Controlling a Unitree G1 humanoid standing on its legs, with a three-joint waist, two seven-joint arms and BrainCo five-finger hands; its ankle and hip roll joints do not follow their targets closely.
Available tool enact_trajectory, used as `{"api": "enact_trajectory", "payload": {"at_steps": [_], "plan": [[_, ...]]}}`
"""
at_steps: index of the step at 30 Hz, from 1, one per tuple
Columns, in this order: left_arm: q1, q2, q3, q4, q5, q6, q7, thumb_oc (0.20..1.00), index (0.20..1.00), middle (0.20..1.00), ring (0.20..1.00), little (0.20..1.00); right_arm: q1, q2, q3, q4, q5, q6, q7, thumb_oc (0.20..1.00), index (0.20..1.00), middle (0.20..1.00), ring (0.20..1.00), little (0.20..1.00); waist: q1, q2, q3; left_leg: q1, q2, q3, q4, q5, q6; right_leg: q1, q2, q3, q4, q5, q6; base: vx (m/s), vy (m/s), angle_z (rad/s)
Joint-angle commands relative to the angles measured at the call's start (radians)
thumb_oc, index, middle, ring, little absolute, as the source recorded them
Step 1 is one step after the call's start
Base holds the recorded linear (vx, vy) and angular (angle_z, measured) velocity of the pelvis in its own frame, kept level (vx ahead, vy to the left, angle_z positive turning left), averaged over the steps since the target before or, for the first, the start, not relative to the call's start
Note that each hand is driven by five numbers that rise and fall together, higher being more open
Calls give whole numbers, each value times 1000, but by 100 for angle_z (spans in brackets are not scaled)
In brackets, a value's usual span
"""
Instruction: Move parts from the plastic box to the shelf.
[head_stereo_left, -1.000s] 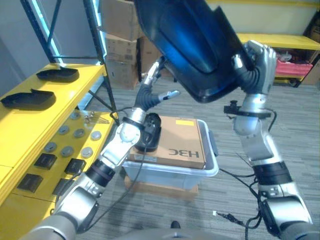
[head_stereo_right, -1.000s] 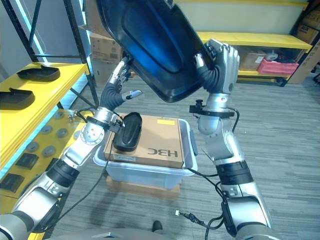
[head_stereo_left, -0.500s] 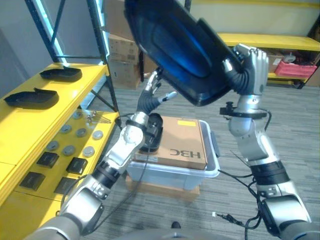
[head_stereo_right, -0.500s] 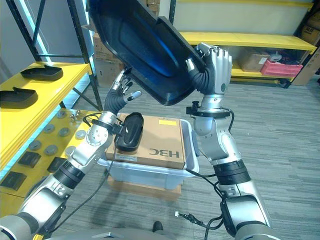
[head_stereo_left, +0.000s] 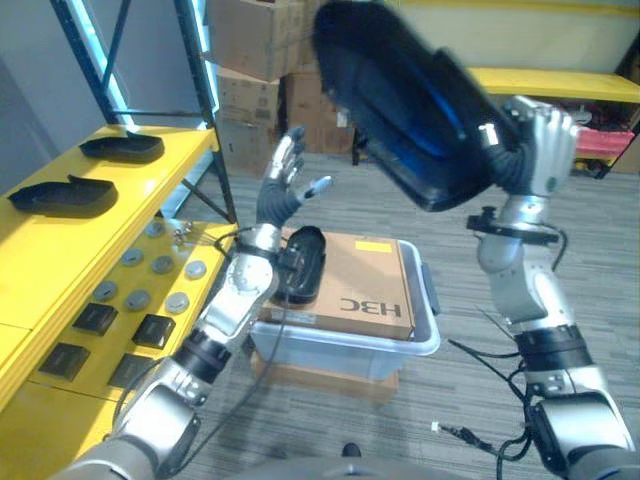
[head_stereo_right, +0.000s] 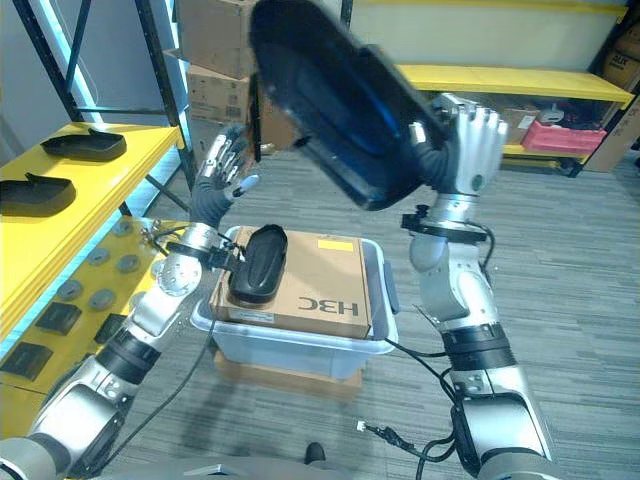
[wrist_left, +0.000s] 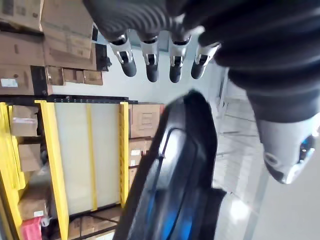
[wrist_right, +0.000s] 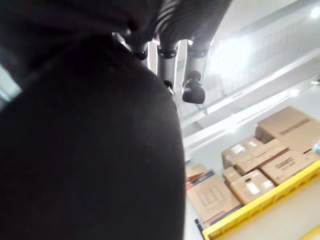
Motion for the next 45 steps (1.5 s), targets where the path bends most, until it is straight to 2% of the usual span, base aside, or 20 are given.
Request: {"api": "enact_trajectory", "payload": {"at_steps": [1, 4, 13, 18, 34, 35, 36, 37, 40, 45], "plan": [[-46, 4, -26, 59, -9, -52, -23, 1000, 1000, 1000, 1000, 1000, -41, -12, -44, -16, -7, -27, -60, 200, 200, 200, 200, 200, 10, -36, -38, -25, 7, -3, -3, -58, 7, 120, -33, -20, 27, -194, 38, 0, 0, 0], [-23, -21, -35, 96, -155, -8, -100, 1000, 1000, 1000, 1000, 1000, -49, 4, -38, -20, -3, -24, -36, 200, 200, 200, 200, 200, 9, -32, -38, -24, 7, -2, -3, -58, 9, 122, -33, -19, 27, -194, 38, 0, 0, 0], [-50, -60, -53, 160, -253, 46, -130, 1000, 1000, 1000, 1000, 1000, -63, 57, 3, -57, 28, -47, 27, 200, 200, 200, 200, 200, 6, -25, -36, -25, 4, -3, -3, -56, 10, 122, -34, -23, 30, -194, 37, 0, 0, 0], [-107, -80, -63, 166, -263, 48, -101, 1000, 1000, 1000, 1000, 1000, -64, 100, 63, -91, 57, -74, 56, 200, 200, 200, 200, 200, 3, -24, -34, -25, 3, 0, -3, -53, 10, 121, -33, -24, 32, -194, 36, 0, 0, 0], [-132, -106, -79, 216, -235, 52, -22, 1000, 1000, 1000, 1000, 1000, -65, 164, 215, -135, 137, -136, 99, 200, 200, 200, 200, 200, -1, -24, -28, -17, 6, 6, -3, -49, 9, 122, -30, -22, 39, -198, 31, 0, 0, 0], [-131, -109, -76, 218, -245, 48, -16, 871, 871, 871, 871, 871, -62, 171, 227, -132, 148, -141, 102, 200, 200, 200, 200, 200, -1, -25, -27, -16, 6, 6, -3, -49, 9, 123, -30, -21, 40, -198, 31, 0, 0, 0], [-131, -109, -76, 218, -245, 48, -16, 871, 871, 871, 871, 871, -62, 171, 228, -132, 148, -141, 101, 200, 200, 200, 200, 200, -1, -25, -27, -16, 6, 6, -3, -49, 9, 123, -30, -21, 40, -199, 31, 0, 0, 0], [-132, -111, -75, 222, -263, 44, -13, 200, 200, 200, 200, 200, -58, 179, 245, -134, 164, -150, 109, 200, 200, 200, 200, 200, -3, -24, -25, -16, 7, 6, -3, -48, 9, 121, -30, -21, 41, -199, 30, 0, 0, 0], [-123, -110, -64, 162, -266, 1, 15, 200, 200, 200, 200, 200, -27, 204, 302, -126, 194, -176, 118, 200, 200, 200, 200, 200, -2, -26, -22, -17, 8, 10, -3, -47, 8, 119, -31, -20, 44, -200, 30, 0, 0, 0], [-105, -88, -53, 111, -231, -24, 36, 200, 200, 200, 200, 200, 25, 227, 360, -122, 264, -232, 130, 200, 200, 200, 200, 200, -4, -25, -19, -13, 10, 15, -3, -47, 7, 117, -30, -19, 45, -201, 30, -3, -11, -4]]}}
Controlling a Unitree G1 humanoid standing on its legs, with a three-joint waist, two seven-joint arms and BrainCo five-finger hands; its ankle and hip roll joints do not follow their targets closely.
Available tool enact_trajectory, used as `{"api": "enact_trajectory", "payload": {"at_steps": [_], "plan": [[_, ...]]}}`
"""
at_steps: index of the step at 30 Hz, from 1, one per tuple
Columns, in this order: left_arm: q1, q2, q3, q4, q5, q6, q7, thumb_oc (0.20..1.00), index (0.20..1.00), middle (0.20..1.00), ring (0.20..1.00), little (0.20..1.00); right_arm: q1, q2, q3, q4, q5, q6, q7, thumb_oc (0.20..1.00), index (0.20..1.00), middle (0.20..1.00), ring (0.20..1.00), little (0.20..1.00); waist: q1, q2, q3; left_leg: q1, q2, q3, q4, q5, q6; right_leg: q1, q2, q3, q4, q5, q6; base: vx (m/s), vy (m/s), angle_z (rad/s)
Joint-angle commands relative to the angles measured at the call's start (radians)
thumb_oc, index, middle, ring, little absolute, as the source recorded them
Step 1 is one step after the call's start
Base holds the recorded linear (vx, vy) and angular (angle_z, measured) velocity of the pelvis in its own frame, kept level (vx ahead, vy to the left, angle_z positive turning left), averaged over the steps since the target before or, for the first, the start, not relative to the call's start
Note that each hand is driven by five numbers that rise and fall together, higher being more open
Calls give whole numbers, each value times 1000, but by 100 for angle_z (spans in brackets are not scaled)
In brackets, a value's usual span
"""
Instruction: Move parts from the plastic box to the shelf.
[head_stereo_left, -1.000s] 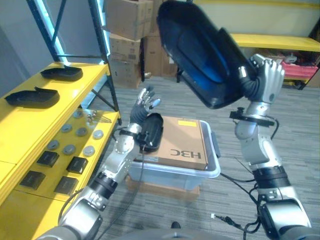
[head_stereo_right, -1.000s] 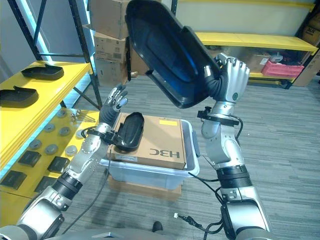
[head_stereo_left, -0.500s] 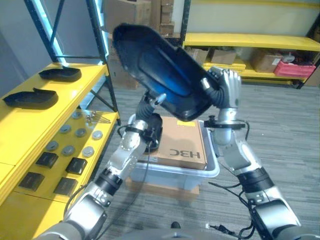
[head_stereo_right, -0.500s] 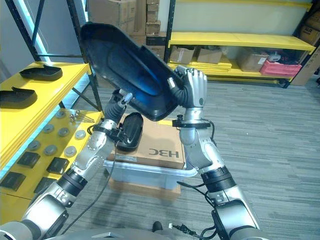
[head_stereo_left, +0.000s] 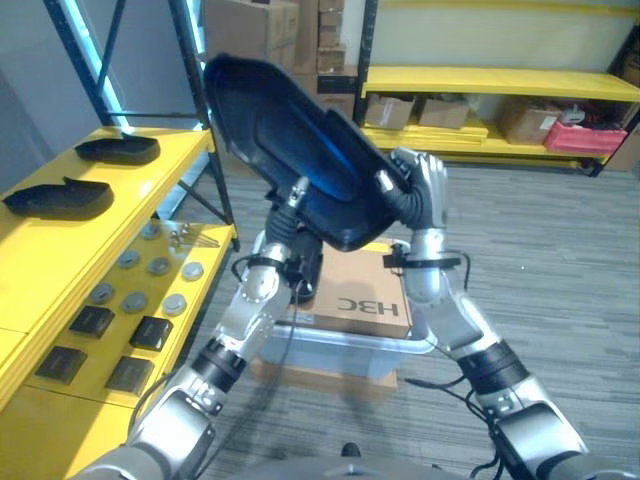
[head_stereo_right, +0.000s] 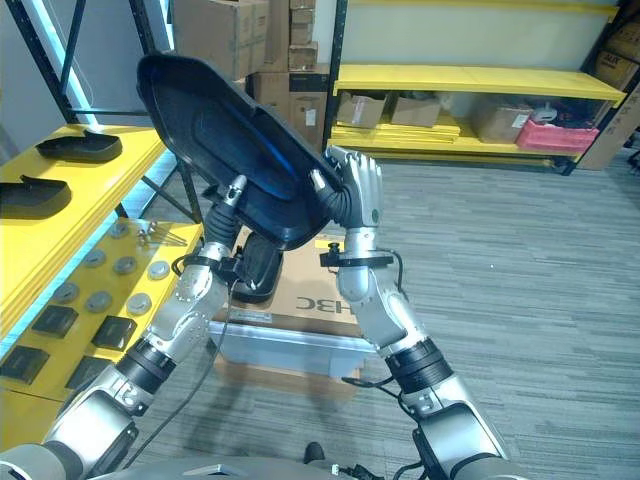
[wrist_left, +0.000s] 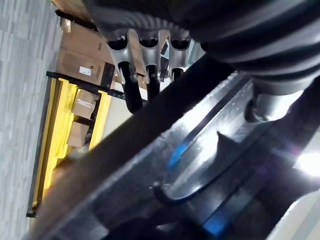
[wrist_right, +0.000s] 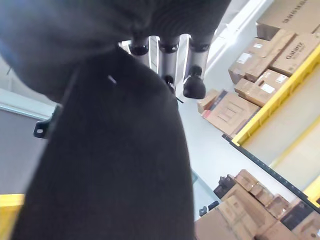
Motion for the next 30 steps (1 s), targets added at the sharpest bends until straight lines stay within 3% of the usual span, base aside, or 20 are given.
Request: {"api": "enact_trajectory", "payload": {"at_steps": [1, 6, 8, 14, 20, 22, 24, 26, 27, 28, 30], "plan": [[-104, 8, -18, -11, 43, -90, -3, 200, 200, 200, 200, 200, -20, 35, 53, -64, 76, -140, 32, 200, 200, 200, 200, 200, 6, -25, -18, -25, 9, 5, -8, -50, 10, 116, -31, -21, 46, -203, 31, 2, -13, -5], [-73, 50, -6, -78, 104, -89, -21, 200, 200, 200, 200, 200, 19, 34, 99, -72, 165, -191, 111, 200, 200, 200, 200, 200, 9, -22, -12, -26, 11, 8, -8, -49, 7, 116, -33, -22, 49, -206, 31, 0, -6, -2], [-42, 93, 6, -118, 187, -83, -38, 200, 200, 200, 200, 200, 44, 20, 127, -80, 223, -218, 186, 200, 200, 200, 200, 200, 18, -21, -6, -28, 12, 5, -8, -46, 4, 117, -33, -27, 51, -209, 31, -5, -15, 0], [6, 175, 40, -178, 372, -73, -38, 200, 200, 200, 200, 200, 67, 1, 142, -106, 308, -255, 280, 200, 200, 200, 200, 200, 33, -21, 2, -32, 15, -5, -8, -43, -2, 122, -33, -41, 50, -214, 31, 1, -16, 4], [66, 300, 141, -261, 564, -82, -5, 200, 200, 200, 200, 200, 44, 11, 151, -80, 459, -284, 381, 200, 200, 200, 200, 200, 74, -23, 22, -50, 23, -34, -8, -23, -22, 130, -33, -90, 51, -221, 29, -6, -28, 23], [82, 332, 170, -300, 609, -77, -5, 200, 200, 200, 200, 200, 41, 33, 161, -57, 510, -297, 404, 200, 200, 200, 200, 200, 105, -21, 47, -80, 23, -70, 8, -7, -33, 134, -40, -136, 55, -225, 24, -37, -18, 48], [89, 335, 177, -317, 623, -75, 2, 200, 200, 200, 200, 200, 48, 38, 163, -52, 512, -296, 409, 200, 200, 200, 200, 200, 111, -21, 51, -99, 19, -97, 19, -7, -38, 138, -42, -161, 53, -232, 21, -30, -36, 46], [105, 350, 202, -361, 677, -75, 15, 200, 200, 200, 200, 200, 69, 60, 173, -38, 552, -309, 431, 200, 200, 200, 200, 200, 149, -12, 82, -179, 12, -180, 49, 20, -67, 162, -55, -274, 53, -258, 13, -65, -42, 162], [116, 354, 211, -375, 694, -73, 18, 200, 200, 200, 200, 200, 75, 64, 177, -37, 560, -313, 441, 200, 200, 200, 200, 200, 158, -8, 83, -198, 13, -188, 46, 27, -69, 168, -58, -317, 56, -266, 11, -87, 16, 195], [116, 353, 214, -376, 708, -73, 26, 200, 200, 200, 200, 200, 73, 66, 182, -26, 563, -312, 444, 200, 200, 200, 200, 200, 159, -4, 88, -223, 16, -179, 51, 39, -73, 169, -63, -349, 60, -274, 11, -69, 72, 167], [112, 359, 226, -379, 748, -71, 34, 200, 200, 200, 200, 200, 55, 62, 196, 2, 555, -307, 443, 200, 200, 200, 200, 200, 154, 5, 93, -264, 54, -44, 52, 58, -79, 164, -84, -416, 82, -294, 13, -54, 142, 171]]}}
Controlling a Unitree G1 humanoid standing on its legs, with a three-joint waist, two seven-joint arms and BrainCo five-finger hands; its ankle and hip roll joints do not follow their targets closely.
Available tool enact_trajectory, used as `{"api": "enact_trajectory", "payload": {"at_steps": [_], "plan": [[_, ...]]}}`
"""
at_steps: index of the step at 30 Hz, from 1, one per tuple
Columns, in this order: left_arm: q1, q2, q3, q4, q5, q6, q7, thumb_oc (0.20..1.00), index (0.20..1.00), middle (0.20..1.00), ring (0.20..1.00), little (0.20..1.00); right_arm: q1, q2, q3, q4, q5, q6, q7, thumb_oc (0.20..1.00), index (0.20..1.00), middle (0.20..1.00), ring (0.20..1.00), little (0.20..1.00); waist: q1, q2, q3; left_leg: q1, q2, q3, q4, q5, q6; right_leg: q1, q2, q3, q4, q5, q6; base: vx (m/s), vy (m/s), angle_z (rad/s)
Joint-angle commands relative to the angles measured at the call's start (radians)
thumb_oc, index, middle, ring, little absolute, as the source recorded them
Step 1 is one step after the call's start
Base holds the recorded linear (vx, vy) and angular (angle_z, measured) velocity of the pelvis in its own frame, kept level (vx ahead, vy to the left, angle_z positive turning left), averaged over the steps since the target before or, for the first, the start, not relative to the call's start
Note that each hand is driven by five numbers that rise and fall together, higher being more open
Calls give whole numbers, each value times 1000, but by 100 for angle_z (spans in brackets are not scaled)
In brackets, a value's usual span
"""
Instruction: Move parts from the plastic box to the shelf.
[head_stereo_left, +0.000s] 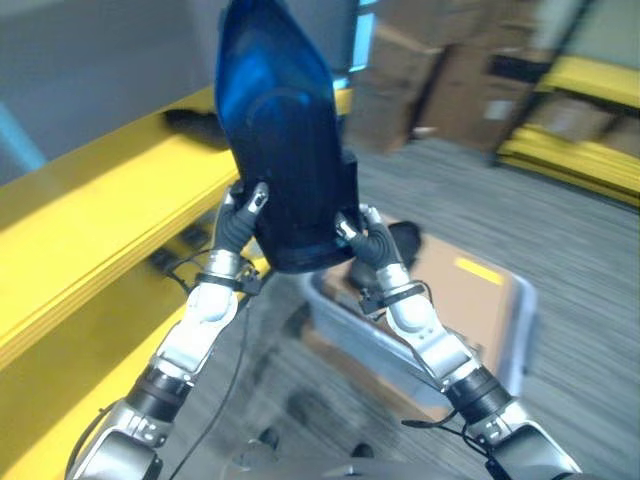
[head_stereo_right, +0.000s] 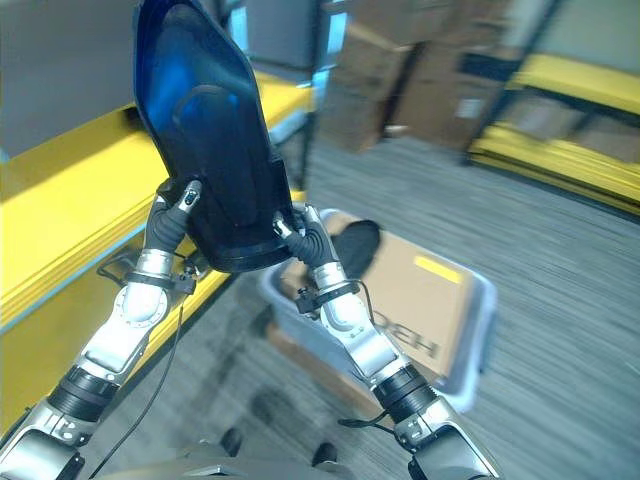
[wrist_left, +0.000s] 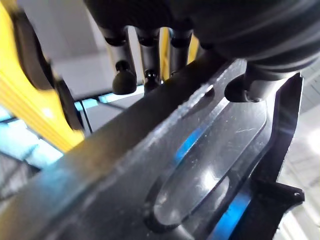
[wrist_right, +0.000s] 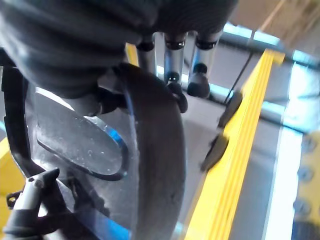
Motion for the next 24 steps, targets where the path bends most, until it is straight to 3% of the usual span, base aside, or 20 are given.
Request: {"api": "enact_trajectory", "payload": {"at_steps": [1, 2, 4, 9, 10, 12, 15, 16, 18, 19, 20, 21, 23, 24], "plan": [[-94, 126, 89, -64, 162, -101, 8, 200, 200, 200, 200, 200, -26, 21, 63, -57, 120, -97, 125, 200, 200, 200, 200, 200, -48, -43, -34, -82, 92, 332, 3, 8, -40, 65, -55, 1, 77, -238, 30, 73, 178, 197], [-99, 140, 88, -62, 175, -103, 5, 200, 200, 200, 200, 200, -34, 15, 62, -57, 114, -93, 127, 200, 200, 200, 200, 200, -62, -42, -52, -73, 147, 499, -14, 5, -37, 82, -62, -24, 67, -250, 40, 81, 124, 188], [-93, 147, 94, -60, 181, -107, 3, 200, 200, 200, 200, 200, -26, 10, 54, -66, 108, -90, 133, 200, 200, 200, 200, 200, -57, -36, -62, -68, 153, 536, -26, 17, -39, 90, -66, -34, 56, -246, 43, 126, 140, 139], [-5, 168, 156, -105, 197, -116, -6, 200, 200, 200, 200, 200, 13, 15, 45, -86, 108, -79, 169, 200, 200, 200, 200, 200, -32, -40, -83, -67, 91, 489, -3, -19, -20, 122, -114, -35, 38, -228, 60, 221, 232, 37], [10, 182, 172, -123, 199, -122, -10, 200, 200, 200, 200, 200, 15, 31, 49, -86, 106, -75, 179, 200, 200, 200, 200, 200, -12, -55, -84, -89, 49, 476, 60, -62, 6, 143, -166, -39, 43, -203, 79, 230, 340, 1], [5, 186, 172, -123, 200, -124, -10, 200, 200, 200, 200, 200, 11, 36, 53, -85, 102, -74, 185, 200, 200, 200, 200, 200, -6, -66, -85, -104, 26, 475, 92, -87, 21, 143, -194, -43, 54, -186, 93, 173, 277, 18], [-19, 191, 160, -134, 187, -139, -12, 200, 200, 200, 200, 200, -9, 43, 55, -82, 91, -73, 188, 200, 200, 200, 200, 200, 6, -76, -91, -115, -42, 458, 129, -136, 65, 126, -277, -36, 136, -91, 119, 179, 319, 12], [-33, 190, 153, -135, 188, -144, -6, 200, 200, 200, 200, 200, -16, 48, 51, -92, 87, -76, 184, 200, 200, 200, 200, 200, -1, -70, -87, -95, -90, 437, 122, -154, 102, 102, -330, -12, 223, -39, 121, 190, 355, 16], [-47, 187, 142, -130, 190, -149, 0, 200, 200, 200, 200, 200, -15, 44, 49, -94, 83, -78, 184, 200, 200, 200, 200, 200, -11, -71, -84, -83, -118, 424, 113, -161, 121, 87, -349, 21, 271, -7, 129, 122, 281, 36], [-62, 180, 127, -124, 193, -152, 8, 200, 200, 200, 200, 200, -6, 37, 39, -98, 80, -82, 183, 200, 200, 200, 200, 200, -39, -65, -77, -81, -139, 412, 102, -140, 143, 40, -338, 92, 326, 31, 104, 206, 341, 42], [-82, 166, 98, -111, 202, -154, 2, 200, 200, 200, 200, 200, 6, 24, 28, -106, 98, -87, 193, 200, 200, 200, 200, 200, -82, -40, -69, -36, -139, 364, 65, -132, 150, -46, -215, 258, 367, -93, 59, 133, 242, 56], [-83, 165, 98, -111, 202, -154, 2, 200, 200, 200, 200, 200, 5, 23, 28, -106, 99, -87, 193, 200, 200, 200, 200, 200, -80, -37, -70, -38, -136, 366, 63, -127, 149, -52, -212, 260, 369, -91, 56, 218, 149, 86], [-88, 164, 97, -121, 227, -159, -5, 200, 200, 200, 200, 200, -3, 25, 20, -123, 122, -100, 205, 200, 200, 200, 200, 200, -86, -15, -48, 15, -124, 335, 37, -135, 148, -122, -146, 288, 333, -191, 37, 227, -4, 91], [-84, 165, 103, -129, 230, -159, -3, 200, 200, 200, 200, 200, -5, 25, 15, -126, 131, -102, 208, 200, 200, 200, 200, 200, -91, -14, -38, 35, -120, 320, 29, -140, 144, -142, -145, 285, 304, -181, 45, 181, -53, 28]]}}
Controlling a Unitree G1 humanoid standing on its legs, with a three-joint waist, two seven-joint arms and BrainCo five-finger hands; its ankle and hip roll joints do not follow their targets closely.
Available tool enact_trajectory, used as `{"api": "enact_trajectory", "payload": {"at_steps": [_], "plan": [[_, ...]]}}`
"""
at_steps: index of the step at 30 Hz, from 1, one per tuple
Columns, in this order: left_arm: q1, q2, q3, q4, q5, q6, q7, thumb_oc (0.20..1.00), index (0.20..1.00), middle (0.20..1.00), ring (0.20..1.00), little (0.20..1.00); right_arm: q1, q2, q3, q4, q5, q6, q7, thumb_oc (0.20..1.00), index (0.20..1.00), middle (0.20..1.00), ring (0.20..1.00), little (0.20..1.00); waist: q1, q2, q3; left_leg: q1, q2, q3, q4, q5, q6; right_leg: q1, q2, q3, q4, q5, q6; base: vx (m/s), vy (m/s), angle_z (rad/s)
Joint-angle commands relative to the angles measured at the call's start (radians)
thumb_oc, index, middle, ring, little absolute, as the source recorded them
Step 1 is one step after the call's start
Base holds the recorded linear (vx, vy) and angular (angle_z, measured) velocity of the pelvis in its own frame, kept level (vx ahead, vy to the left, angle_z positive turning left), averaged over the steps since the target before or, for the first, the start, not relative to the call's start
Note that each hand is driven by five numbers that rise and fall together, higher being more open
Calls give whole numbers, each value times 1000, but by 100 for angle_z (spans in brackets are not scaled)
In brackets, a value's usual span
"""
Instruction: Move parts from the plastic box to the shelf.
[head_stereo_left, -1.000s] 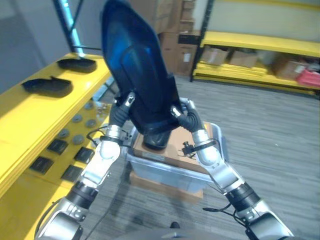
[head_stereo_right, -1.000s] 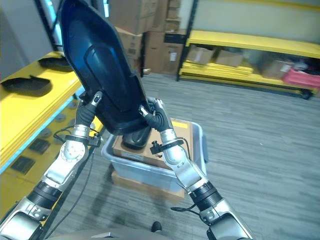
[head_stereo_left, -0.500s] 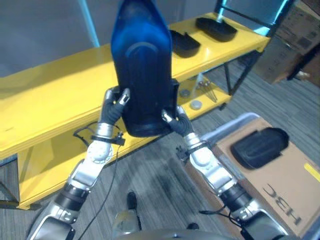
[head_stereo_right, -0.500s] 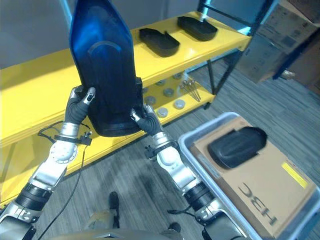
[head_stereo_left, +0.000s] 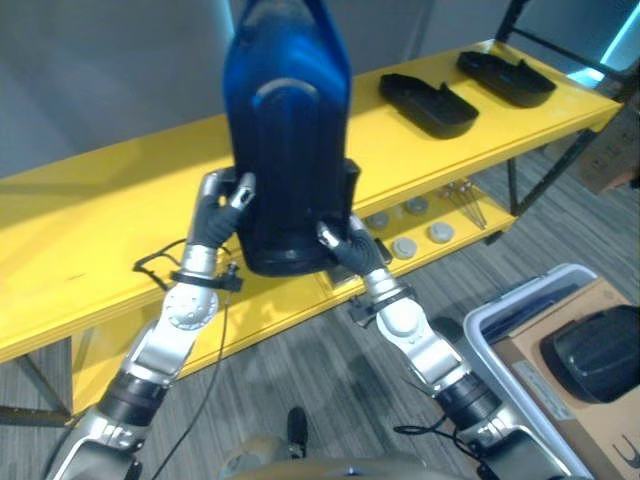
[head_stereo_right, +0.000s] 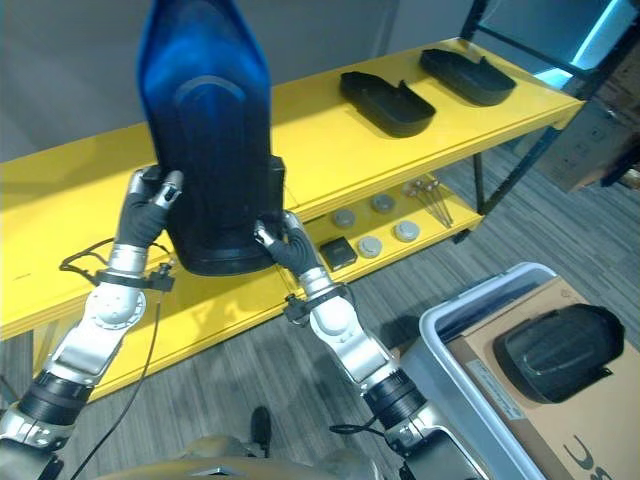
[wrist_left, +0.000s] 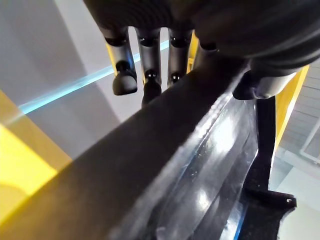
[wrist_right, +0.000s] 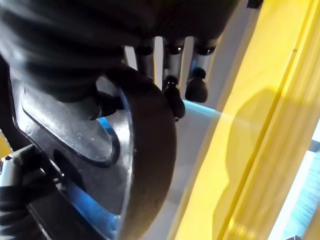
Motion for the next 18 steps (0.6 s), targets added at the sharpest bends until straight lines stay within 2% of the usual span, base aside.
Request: {"api": "enact_trajectory", "payload": {"at_steps": [1, 2, 4, 5, 6, 8, 9, 11, 12, 13, 15, 18], "plan": [[-103, 70, 53, -52, 74, -142, -1, 200, 200, 200, 200, 200, -34, -3, 6, -92, 130, -111, 134, 200, 200, 200, 200, 200, 7, 16, -16, 50, 42, -112, 44, -158, -51, 94, 101, -108, -164, 28, -56, 114, -84, 14], [-95, 68, 58, -58, 76, -143, 3, 200, 200, 200, 200, 200, -36, -4, 2, -91, 134, -112, 136, 200, 200, 200, 200, 200, -4, 15, -5, 67, 42, -131, 41, -162, -53, 73, 112, -92, -202, 46, -45, 145, -64, 45], [-88, 59, 60, -61, 74, -143, 5, 200, 200, 200, 200, 200, -33, -7, -8, -88, 141, -111, 141, 200, 200, 200, 200, 200, -28, 5, 9, 99, 32, -171, 44, -172, -53, 45, 166, 5, -250, 75, -25, 210, -95, 50], [-98, 48, 43, -49, 71, -144, -1, 200, 200, 200, 200, 200, -12, -20, -33, -95, 135, -117, 136, 200, 200, 200, 200, 200, -52, -12, 21, 108, 15, -234, 60, -175, -54, 13, 235, 159, -260, 98, -9, 124, -85, 68], [-99, 48, 43, -49, 71, -144, -1, 200, 200, 200, 200, 200, -11, -21, -33, -96, 135, -117, 136, 200, 200, 200, 200, 200, -51, -13, 19, 103, 14, -234, 60, -172, -54, 9, 234, 160, -261, 101, -9, 89, -99, 118], [-106, 35, 25, -36, 61, -143, -14, 200, 200, 200, 200, 200, 20, -35, -54, -120, 136, -118, 142, 200, 200, 200, 200, 200, -54, -22, 18, 106, 1, -281, 65, -176, -57, 0, 269, 236, -276, 120, -7, 75, -119, 140], [-104, 31, 16, -30, 62, -142, -20, 200, 200, 200, 200, 200, 44, -44, -64, -131, 142, -119, 150, 200, 200, 200, 200, 200, -55, -27, 16, 113, -1, -306, 65, -180, -57, -3, 278, 246, -278, 125, -12, 99, -207, 92], [-89, 32, 17, -37, 61, -139, -30, 200, 200, 200, 200, 200, 65, -51, -75, -152, 139, -121, 152, 200, 200, 200, 200, 200, -42, -37, 10, 112, -3, -331, 76, -183, -64, 37, 258, 217, -321, 124, -25, 77, -221, 81], [-71, 32, 25, -44, 61, -137, -32, 200, 200, 200, 200, 200, 72, -59, -75, -155, 134, -120, 154, 376, 376, 376, 376, 376, -35, -38, -1, 112, 3, -345, 73, -179, -68, 56, 259, 205, -336, 124, -33, 67, -228, 102], [-58, 36, 35, -50, 63, -135, -33, 200, 200, 200, 200, 200, 77, -63, -78, -155, 135, -119, 156, 1000, 1000, 1000, 1000, 1000, -33, -37, -13, 114, 12, -354, 65, -177, -75, 72, 263, 197, -356, 125, -37, 109, -231, 88], [-13, 56, 82, -64, 77, -121, -30, 200, 200, 200, 200, 200, 91, -80, -81, -180, 155, -119, 186, 1000, 1000, 1000, 1000, 1000, -25, -38, -45, 132, 39, -355, 43, -177, -93, 129, 269, 160, -428, 136, -39, 163, -247, 36], [8, 69, 119, -59, 93, -109, -12, 200, 200, 200, 200, 200, 99, -90, -86, -190, 193, -117, 206, 1000, 1000, 1000, 1000, 1000, -23, -36, -43, 135, 56, -357, 35, -164, -112, 150, 277, 141, -456, 137, -42, 47, -158, 9]]}}
